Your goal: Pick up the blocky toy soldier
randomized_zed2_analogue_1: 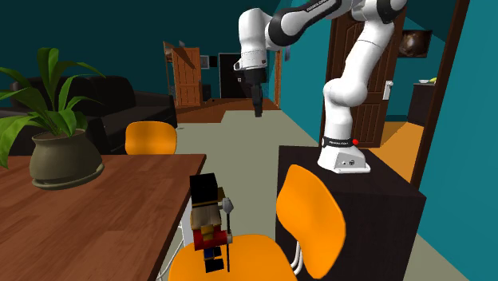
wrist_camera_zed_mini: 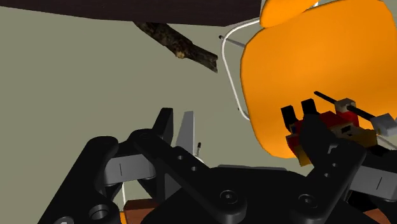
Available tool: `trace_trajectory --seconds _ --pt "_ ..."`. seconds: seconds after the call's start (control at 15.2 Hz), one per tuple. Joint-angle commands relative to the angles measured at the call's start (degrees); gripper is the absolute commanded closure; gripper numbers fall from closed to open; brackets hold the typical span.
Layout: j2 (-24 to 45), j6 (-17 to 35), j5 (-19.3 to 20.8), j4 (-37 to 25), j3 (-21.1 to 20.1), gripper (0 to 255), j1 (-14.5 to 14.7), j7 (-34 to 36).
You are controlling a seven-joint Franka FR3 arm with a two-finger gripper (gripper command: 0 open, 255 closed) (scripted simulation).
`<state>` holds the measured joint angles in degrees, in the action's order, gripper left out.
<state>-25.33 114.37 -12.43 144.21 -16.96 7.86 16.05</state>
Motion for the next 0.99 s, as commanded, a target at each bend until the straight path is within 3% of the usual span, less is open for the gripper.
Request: trace_trajectory --seconds 0.0,0.46,0.92 --pt "2.9 2.8 -0.1 -0.9 -2.2 0 0.8 1.7" --pt "16.6 12.9 4.0 -5.8 -9.3 0 2.4 9.0" --pt "32.4 19.7 15.4 -14.1 -13.2 0 5.3 19.9"
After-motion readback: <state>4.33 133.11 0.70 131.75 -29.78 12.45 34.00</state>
